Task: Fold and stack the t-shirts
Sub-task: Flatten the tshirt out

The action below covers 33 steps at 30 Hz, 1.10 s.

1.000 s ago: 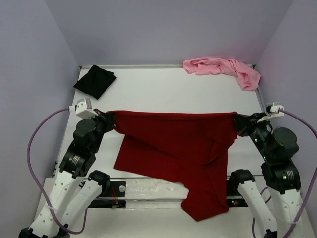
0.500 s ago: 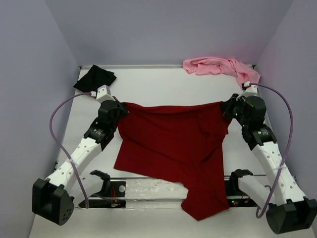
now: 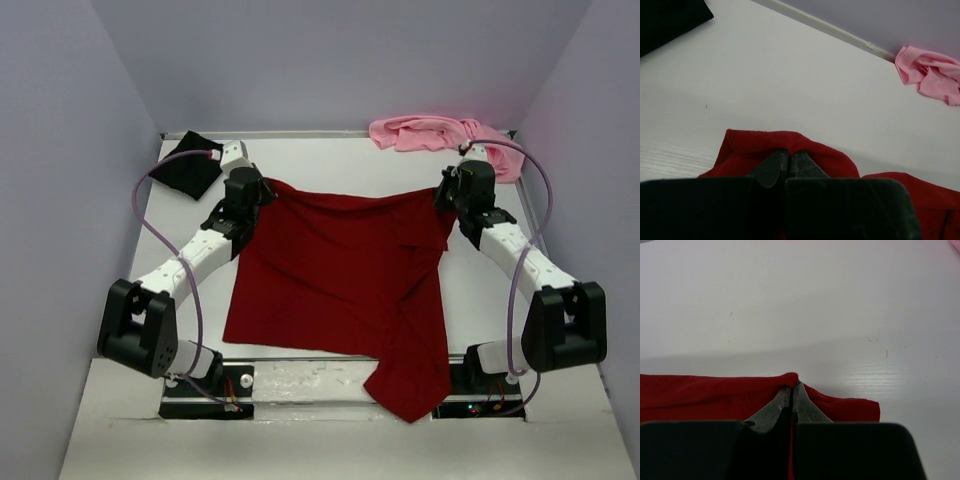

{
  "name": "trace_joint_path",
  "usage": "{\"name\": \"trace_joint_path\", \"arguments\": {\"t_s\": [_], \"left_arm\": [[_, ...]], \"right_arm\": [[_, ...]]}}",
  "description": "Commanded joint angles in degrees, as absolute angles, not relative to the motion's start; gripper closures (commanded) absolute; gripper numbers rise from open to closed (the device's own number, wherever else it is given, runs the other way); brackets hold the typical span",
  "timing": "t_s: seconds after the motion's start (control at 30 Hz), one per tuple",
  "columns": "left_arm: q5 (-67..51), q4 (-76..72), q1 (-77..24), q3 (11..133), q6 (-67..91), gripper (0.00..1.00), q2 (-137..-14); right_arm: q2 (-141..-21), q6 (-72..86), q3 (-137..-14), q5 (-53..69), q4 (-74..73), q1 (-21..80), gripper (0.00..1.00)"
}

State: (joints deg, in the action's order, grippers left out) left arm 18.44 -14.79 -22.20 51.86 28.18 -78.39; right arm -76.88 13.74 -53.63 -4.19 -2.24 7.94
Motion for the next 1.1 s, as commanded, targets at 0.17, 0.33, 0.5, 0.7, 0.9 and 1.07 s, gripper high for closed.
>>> {"name": "trace_joint_path", "arguments": {"t_s": [0.17,0.33,0.5,0.7,0.9,1.07], "left_arm": [[17.49,-19.25,-20.3,65.29,24.26,1.0,-91.82],[17.93,-19.34,-19.86,67.41,23.91,1.0,-96.67],[18.11,-19.25,-19.42,69.17,23.47,1.0,-102.73],[19.6,-19.16,-19.16,70.14,24.08,1.0,-106.26],[20.57,-19.25,-18.98,71.19,23.29,1.0,-108.63],[21.8,-18.81,-18.55,72.77,22.5,1.0,-109.95]], "right_arm": [[-88.23,10.02,-65.02,-8.61,6.68,8.09,1.0],[-94.73,8.44,-69.69,-10.63,7.29,8.09,1.0],[-100.36,7.91,-74.26,-12.31,7.91,8.09,1.0],[-105.64,9.23,-77.52,-10.81,7.82,8.09,1.0],[-107.58,10.55,-77.17,-8.61,8.0,8.09,1.0],[-108.37,9.85,-77.61,-9.31,8.0,8.09,1.0]]}}
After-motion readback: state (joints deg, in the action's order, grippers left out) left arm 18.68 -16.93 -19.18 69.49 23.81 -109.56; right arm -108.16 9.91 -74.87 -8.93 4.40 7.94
